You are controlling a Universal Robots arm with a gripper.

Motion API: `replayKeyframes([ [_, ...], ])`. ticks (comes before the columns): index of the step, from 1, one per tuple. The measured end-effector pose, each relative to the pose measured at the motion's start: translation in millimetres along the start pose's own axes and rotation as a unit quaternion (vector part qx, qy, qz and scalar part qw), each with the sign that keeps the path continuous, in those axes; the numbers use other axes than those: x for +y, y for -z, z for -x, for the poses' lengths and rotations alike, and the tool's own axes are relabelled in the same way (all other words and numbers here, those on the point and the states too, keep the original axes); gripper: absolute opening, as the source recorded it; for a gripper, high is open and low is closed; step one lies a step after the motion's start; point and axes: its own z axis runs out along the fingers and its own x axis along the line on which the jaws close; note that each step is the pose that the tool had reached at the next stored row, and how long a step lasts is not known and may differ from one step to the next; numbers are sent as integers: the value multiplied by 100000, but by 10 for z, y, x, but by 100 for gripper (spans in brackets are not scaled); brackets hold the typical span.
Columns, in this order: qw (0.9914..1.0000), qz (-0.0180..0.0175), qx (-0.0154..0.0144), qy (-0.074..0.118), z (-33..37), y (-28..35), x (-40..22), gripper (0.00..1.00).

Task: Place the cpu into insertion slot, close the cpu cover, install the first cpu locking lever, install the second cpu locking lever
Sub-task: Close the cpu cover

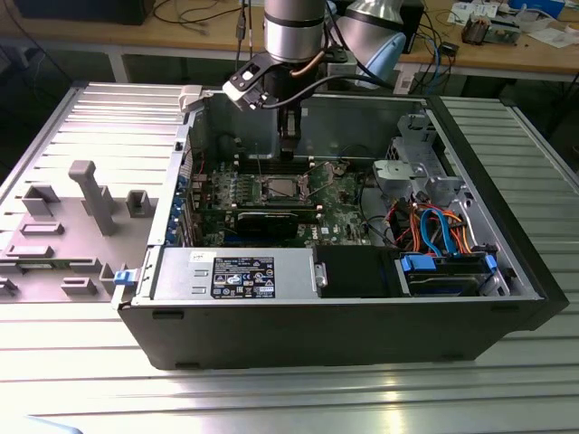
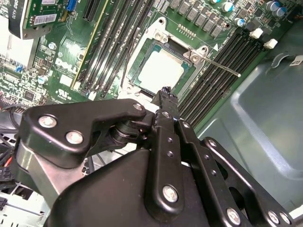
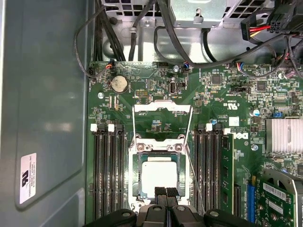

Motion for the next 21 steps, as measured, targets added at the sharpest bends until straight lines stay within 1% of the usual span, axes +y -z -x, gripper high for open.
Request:
replayKeyframes([
  [9, 100000, -9, -12, 3, 1, 4, 0, 11],
  [16, 100000, -9, -14, 2, 1, 4, 42, 11],
  [21, 100000, -7, -14, 3, 2, 3, 83, 11],
])
